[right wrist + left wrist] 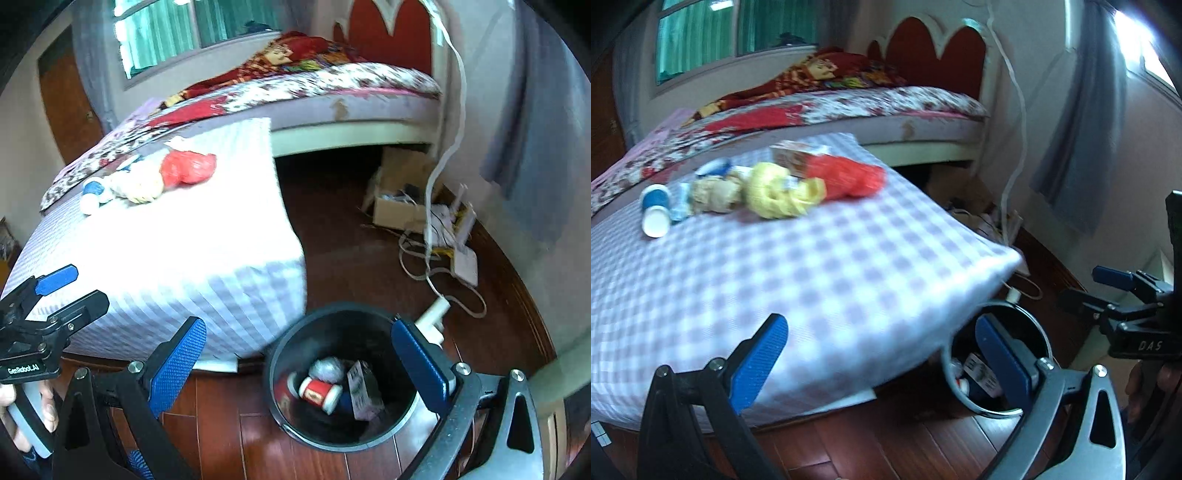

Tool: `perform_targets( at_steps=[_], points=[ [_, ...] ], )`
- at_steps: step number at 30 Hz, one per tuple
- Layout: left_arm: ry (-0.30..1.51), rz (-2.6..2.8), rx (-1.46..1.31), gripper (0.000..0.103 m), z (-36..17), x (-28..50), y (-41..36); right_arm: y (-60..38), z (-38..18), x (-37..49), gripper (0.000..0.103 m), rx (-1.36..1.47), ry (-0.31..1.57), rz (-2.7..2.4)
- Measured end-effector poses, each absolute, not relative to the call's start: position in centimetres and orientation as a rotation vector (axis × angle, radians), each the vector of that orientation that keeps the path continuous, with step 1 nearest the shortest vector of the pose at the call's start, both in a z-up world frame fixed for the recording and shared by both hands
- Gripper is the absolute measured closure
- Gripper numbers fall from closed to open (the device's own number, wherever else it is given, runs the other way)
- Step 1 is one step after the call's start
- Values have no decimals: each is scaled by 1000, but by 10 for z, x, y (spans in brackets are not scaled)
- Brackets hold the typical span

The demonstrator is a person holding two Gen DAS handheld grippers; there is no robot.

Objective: Collect trash
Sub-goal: 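Grasp the yellow cloth with the left tool while the right tool grasps the red plastic bag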

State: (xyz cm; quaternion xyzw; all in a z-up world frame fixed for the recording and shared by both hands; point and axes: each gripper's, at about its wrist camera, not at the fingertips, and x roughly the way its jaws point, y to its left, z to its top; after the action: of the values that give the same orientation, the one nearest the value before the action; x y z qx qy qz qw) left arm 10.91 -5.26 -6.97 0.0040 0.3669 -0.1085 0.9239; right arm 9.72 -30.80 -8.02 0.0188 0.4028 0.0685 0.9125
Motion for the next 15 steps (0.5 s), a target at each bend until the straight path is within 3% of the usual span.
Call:
perform_targets(
  at_steps=[7,11,15],
  points=[
    [710,-116,-58,5,-56,147,7,-256,-58,145,2,-29,773,253],
    [697,-85,-68,14,-55,174,23,-225,-54,181,15,-81,758,311],
    [704,-75,-93,22,-58,213,33,-195,-58,221,19,-138,767,357]
  ],
)
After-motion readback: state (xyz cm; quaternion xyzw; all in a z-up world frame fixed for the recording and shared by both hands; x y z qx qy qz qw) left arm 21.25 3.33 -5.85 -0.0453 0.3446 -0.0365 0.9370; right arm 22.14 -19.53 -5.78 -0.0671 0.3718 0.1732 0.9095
